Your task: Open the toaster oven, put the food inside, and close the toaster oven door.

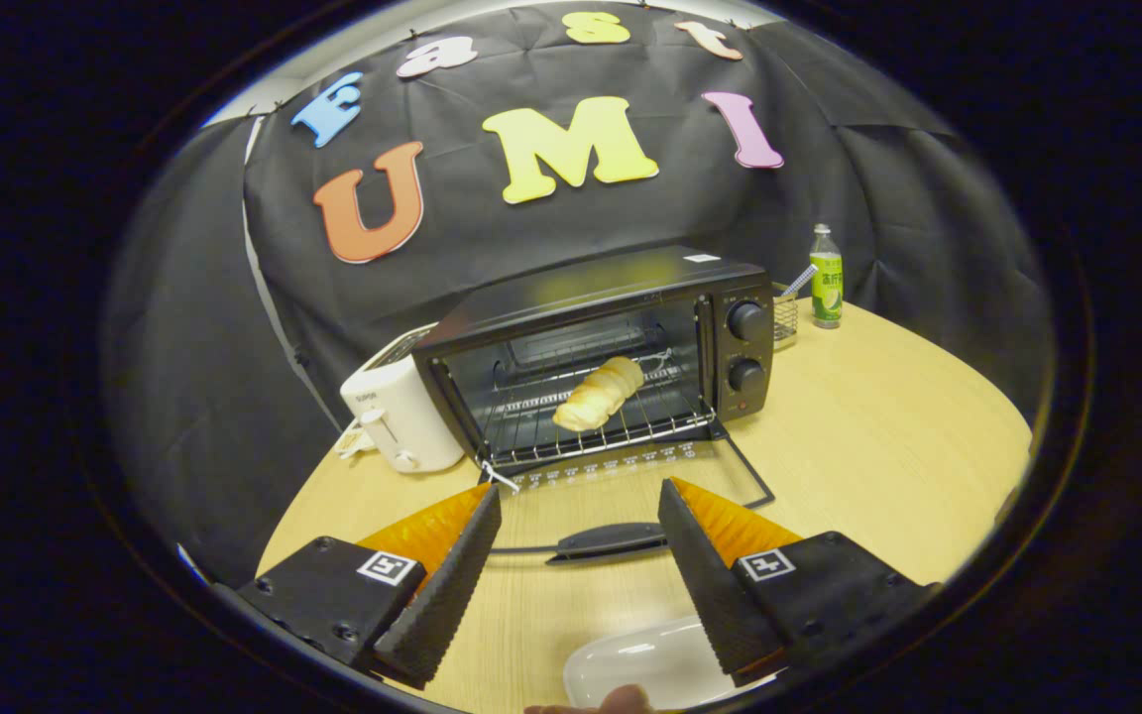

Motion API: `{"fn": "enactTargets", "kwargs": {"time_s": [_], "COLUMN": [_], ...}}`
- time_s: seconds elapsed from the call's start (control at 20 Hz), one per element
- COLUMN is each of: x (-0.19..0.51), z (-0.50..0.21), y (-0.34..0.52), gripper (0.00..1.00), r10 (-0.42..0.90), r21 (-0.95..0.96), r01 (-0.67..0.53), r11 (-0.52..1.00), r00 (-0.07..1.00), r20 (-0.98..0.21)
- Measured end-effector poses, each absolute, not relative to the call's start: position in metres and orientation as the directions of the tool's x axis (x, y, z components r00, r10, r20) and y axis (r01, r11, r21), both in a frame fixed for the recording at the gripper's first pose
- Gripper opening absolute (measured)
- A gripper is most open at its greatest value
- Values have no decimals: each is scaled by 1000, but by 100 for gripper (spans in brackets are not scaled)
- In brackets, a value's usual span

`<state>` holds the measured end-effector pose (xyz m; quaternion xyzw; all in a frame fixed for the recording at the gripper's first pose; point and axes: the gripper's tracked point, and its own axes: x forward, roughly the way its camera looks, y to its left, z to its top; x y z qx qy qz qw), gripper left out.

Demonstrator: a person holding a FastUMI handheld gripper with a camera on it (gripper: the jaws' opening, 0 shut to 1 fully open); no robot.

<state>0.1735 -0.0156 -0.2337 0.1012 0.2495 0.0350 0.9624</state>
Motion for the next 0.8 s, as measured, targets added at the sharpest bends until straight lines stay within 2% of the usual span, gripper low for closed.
{"fn": "enactTargets", "kwargs": {"time_s": [0.6, 0.8], "x": [145, 159], "z": [-324, -348], "y": [-18, -28], "gripper": [100, 100], "r10": [118, 58], "r21": [52, 13], "r01": [-115, -73], "r11": [992, 997], "r00": [694, 655], "r20": [-711, -754]}}
